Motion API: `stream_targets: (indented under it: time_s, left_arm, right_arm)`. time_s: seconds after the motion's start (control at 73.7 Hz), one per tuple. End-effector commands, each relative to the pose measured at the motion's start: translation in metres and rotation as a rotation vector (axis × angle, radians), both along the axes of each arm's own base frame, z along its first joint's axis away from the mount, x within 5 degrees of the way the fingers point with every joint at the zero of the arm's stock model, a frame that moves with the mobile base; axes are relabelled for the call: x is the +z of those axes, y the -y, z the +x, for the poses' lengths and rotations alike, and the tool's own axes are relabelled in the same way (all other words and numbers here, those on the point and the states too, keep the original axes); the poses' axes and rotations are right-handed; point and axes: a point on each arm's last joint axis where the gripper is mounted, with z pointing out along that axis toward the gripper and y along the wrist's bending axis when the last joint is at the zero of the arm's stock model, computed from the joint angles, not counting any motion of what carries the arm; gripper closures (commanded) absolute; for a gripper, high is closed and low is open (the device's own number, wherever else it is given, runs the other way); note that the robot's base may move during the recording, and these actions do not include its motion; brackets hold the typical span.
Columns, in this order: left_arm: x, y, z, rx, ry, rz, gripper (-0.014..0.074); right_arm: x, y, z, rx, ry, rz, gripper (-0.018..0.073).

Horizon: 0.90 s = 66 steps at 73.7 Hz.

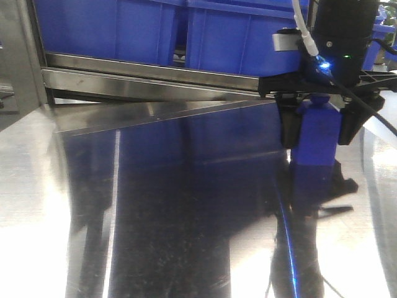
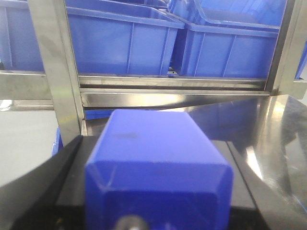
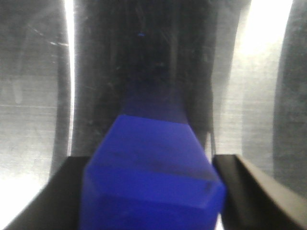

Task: Pick and sort blue part to right shelf
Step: 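Lower the right gripper onto the other blue block and grasp it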

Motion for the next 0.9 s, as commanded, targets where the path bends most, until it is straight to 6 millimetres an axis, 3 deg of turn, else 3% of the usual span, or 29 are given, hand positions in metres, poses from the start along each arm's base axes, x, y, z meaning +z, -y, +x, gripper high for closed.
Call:
stream_targets:
  time_s: [0.0, 0.136, 0.299, 0.475, 0.882]
  left_arm:
    - [0.017, 0.001, -0.001, -0.013, 0.104, -0.024, 0.0326]
    - [0.017, 0.001, -0.001, -0.012, 0.099, -0.023, 0.0326]
    - [0.015, 0.0, -0.002, -0.007, 0.093, -0.004, 0.0326]
    - [0.017, -0.007, -0.019, 0.012, 0.137, 0.023, 0.0326]
    - [0.012, -0.028, -0.073, 0.079, 0.269, 0.061, 0.0326]
  right_arm:
    - [0.039, 0.002, -0.001, -0.001, 0.127, 0.035, 0.0195]
    - [0.056, 0.004, -0.007, 0.001, 0.183, 0.052, 0.035]
    - [0.081, 0.01, -0.018, 0.011, 0.27, 0.048, 0.0351]
    - [0.101, 0.023, -0.041, 0.035, 0.375, 0.017, 0.0351]
    - [0.109, 0.05, -0.119, 0.08, 0.591, 0.052, 0.0351]
